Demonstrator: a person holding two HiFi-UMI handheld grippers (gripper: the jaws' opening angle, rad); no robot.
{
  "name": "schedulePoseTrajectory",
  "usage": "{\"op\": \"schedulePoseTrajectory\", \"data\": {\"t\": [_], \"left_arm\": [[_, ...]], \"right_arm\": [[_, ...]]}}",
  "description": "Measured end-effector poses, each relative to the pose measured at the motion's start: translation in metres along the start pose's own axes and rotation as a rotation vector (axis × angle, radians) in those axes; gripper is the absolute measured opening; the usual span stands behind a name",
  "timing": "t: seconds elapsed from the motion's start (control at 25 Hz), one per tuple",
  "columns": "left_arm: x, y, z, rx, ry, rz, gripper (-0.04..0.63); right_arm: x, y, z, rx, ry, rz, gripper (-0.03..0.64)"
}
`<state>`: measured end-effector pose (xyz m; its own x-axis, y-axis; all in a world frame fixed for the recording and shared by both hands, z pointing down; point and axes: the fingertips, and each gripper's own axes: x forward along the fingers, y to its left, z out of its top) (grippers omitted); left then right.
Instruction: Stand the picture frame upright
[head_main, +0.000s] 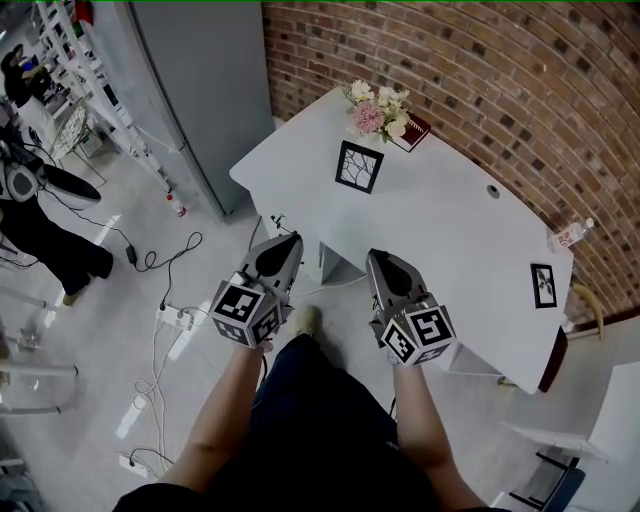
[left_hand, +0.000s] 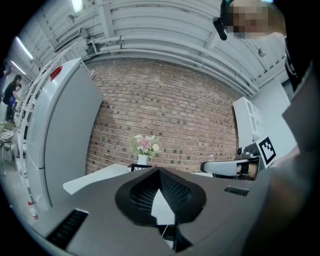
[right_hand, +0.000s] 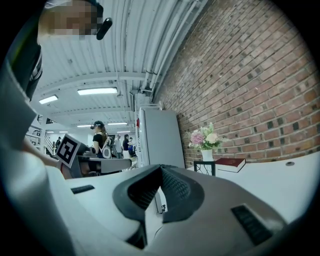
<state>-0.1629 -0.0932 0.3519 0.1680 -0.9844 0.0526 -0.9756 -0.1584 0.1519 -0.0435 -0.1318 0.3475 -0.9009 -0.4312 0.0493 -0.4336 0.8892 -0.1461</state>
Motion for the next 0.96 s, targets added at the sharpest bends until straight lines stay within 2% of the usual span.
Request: {"op": "schedulePoseTrajectory", "data": {"t": [0.96], "left_arm": [[0.0005,-0.0099,-0.0067,0.005,0.013,-0.007,0.000]], "right_arm": [[-0.0072,0.0014,-0.0070,0.023,-0.006,0.009,0.004]]}}
